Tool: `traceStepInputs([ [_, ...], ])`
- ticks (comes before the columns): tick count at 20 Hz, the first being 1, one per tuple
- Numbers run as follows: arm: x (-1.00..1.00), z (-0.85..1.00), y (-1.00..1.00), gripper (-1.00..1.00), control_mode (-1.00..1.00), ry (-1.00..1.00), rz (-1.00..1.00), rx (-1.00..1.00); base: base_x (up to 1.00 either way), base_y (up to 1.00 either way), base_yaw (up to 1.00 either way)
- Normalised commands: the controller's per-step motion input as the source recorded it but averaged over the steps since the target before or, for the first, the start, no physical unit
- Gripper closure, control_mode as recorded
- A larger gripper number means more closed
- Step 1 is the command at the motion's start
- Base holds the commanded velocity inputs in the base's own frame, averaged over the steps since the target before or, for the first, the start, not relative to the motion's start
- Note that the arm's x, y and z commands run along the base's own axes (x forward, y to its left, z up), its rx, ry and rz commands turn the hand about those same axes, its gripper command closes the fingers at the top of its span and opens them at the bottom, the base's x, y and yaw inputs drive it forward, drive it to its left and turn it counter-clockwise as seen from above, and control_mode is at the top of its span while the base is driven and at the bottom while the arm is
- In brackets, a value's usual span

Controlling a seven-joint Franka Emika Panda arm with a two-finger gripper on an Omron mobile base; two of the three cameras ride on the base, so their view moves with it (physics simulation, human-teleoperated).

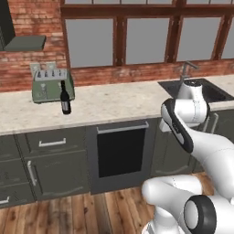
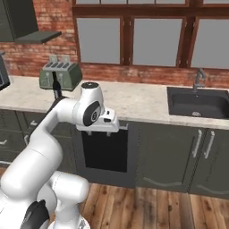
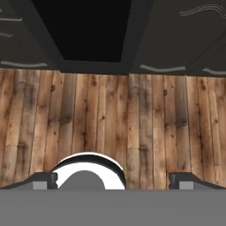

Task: There is a wine glass and glass cup on the dining counter. Place the wine bottle next to the wine glass and the juice bottle next to the glass cup.

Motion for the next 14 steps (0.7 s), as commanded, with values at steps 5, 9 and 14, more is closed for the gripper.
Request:
traceStepInputs([
  [5, 0.00, 0.00, 0.00, -1.00, 1.00, 0.00, 0.00, 0.00, 0.39, 0.65, 0.00],
  [9, 0.00, 0.00, 0.00, -1.00, 1.00, 0.00, 0.00, 0.00, 0.58, 0.61, 0.00],
  [14, 0.00, 0.00, 0.00, -1.00, 1.00, 0.00, 0.00, 0.00, 0.77, 0.53, 0.00],
])
